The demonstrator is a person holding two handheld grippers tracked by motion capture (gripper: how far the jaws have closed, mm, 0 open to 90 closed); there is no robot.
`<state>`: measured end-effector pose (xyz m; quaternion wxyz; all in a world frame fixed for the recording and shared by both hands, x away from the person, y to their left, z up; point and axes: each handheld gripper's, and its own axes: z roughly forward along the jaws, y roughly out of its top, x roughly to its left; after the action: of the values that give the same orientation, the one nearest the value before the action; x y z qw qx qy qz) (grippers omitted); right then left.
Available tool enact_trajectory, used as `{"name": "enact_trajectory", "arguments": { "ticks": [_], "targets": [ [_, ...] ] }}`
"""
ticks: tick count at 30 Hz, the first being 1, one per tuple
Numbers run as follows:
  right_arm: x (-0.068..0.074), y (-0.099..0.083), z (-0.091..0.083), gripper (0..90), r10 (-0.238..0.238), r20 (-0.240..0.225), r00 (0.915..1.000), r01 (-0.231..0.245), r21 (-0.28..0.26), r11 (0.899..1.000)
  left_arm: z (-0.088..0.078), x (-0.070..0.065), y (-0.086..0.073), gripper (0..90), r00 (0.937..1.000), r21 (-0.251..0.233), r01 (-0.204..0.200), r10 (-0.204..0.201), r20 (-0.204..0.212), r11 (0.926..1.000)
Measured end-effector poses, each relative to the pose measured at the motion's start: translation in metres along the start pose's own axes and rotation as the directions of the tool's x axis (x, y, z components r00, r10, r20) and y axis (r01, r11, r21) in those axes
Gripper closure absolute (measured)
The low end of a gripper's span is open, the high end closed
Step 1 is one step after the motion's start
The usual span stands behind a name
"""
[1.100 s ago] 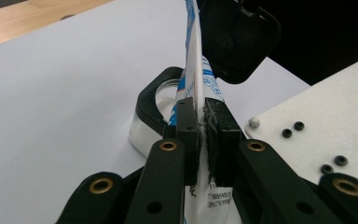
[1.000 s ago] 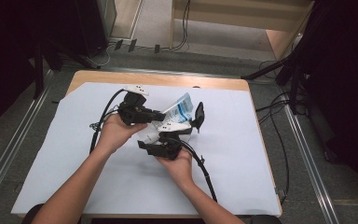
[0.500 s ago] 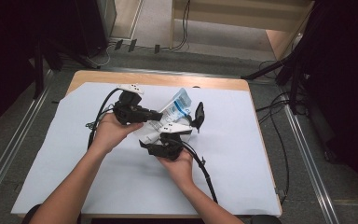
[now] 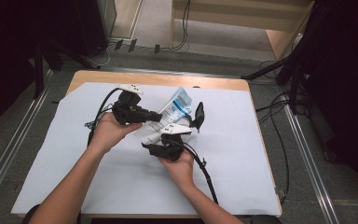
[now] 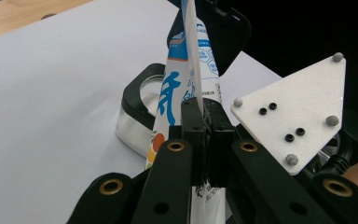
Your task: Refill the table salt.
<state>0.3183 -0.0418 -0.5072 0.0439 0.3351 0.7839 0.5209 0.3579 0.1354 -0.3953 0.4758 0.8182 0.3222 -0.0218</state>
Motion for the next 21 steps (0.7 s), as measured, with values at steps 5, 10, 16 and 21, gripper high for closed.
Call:
{"name": "enact_trajectory", "arguments": {
  "ticks": [5, 10, 16, 21],
  "targets": [
    [-0.0008, -0.0029, -0.0022, 54.7, -0.002, 0.015, 0.9999, 0.002, -0.002, 1.0, -0.001, 0.0012, -0.0006, 89.6, 1.0, 0.001, -0.009, 0.009, 0.001, 1.0],
    [-0.0027, -0.0055, -0.0046, 55.3, 0.0, 0.027, 0.9996, 0.0, -0.004, 1.0, -0.0024, 0.0017, -0.0008, 89.5, 0.9999, -0.002, -0.014, 0.014, 0.01, 0.9999],
    [-0.0041, -0.0071, -0.008, 55.5, -0.001, 0.038, 0.9993, 0.001, -0.007, 1.0, -0.0037, 0.0002, -0.0002, 89.5, 0.9995, 0.004, -0.026, 0.026, 0.016, 0.9996],
    [-0.0059, -0.0082, -0.0095, 55.7, 0.001, 0.049, 0.9988, 0.0, -0.016, 1.0, -0.0058, -0.0004, 0.0002, 89.5, 0.999, 0.0, -0.04, 0.04, 0.02, 0.9992]
  ]
}}
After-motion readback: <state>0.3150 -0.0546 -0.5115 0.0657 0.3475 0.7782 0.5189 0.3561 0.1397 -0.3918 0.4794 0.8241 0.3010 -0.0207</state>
